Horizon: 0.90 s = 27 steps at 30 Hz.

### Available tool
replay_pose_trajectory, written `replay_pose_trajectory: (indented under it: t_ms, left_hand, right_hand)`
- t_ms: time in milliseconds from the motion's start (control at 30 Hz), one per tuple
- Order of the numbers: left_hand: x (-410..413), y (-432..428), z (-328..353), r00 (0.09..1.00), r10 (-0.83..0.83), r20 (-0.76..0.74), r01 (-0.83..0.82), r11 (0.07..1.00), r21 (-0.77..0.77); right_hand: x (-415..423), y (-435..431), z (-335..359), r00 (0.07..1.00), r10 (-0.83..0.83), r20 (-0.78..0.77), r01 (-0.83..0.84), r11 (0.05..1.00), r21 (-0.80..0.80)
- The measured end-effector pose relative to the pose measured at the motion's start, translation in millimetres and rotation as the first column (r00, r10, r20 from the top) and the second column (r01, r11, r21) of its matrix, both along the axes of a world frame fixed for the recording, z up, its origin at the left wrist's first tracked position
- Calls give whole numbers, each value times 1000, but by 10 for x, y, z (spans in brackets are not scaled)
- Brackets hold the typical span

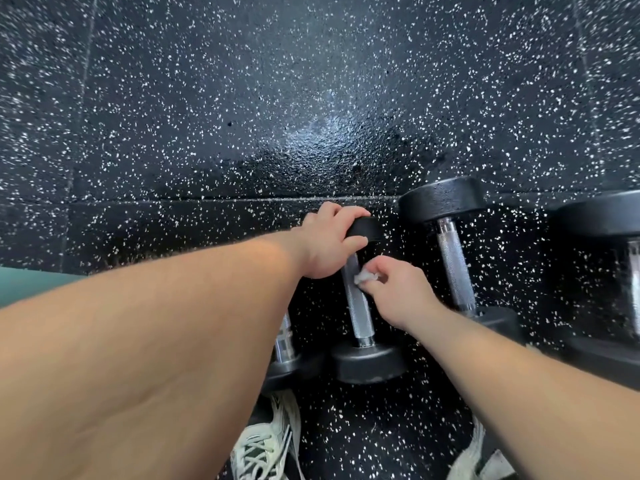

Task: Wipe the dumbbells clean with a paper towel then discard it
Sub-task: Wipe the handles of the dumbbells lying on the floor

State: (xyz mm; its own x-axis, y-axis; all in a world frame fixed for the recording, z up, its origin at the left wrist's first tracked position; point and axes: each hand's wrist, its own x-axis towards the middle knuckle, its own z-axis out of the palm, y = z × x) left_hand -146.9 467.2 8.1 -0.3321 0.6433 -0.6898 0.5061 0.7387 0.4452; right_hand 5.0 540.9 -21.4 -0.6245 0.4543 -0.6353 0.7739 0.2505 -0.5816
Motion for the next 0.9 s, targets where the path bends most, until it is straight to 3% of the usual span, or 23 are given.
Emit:
replay_pose_trajectory:
  t_ms: [300, 400, 467, 567, 700, 800, 900]
  left_hand:
    - [-10, 5, 10, 999, 12, 31, -12, 1000, 0]
    - [23, 26, 9, 1000, 5, -6, -5, 1000, -16]
    - [52, 50, 2, 998, -29, -50, 27, 999, -26]
    - [53, 84, -12, 990, -73, -119, 78, 996, 40]
    - [74, 137, 22, 979, -76, -189, 102, 986, 132]
    - [99, 184, 64, 990, -21, -139, 51, 974, 219]
    - [129, 217, 109, 995, 15, -102, 12, 966, 259]
  right_hand:
    - [347, 15, 23, 898, 390, 205, -355, 916, -187]
    - [260, -7, 24, 977, 146, 154, -91, 945, -314]
    - [198, -24, 15, 997, -38, 63, 64, 881, -469]
    - [99, -66, 57, 997, -55, 49, 73, 800, -596]
    - [123, -79, 108, 999, -25, 28, 36, 838, -544]
    - [192, -1, 209, 1000, 1, -4, -3, 881, -473]
    - [270, 64, 244, 996, -25, 81, 51, 937, -347]
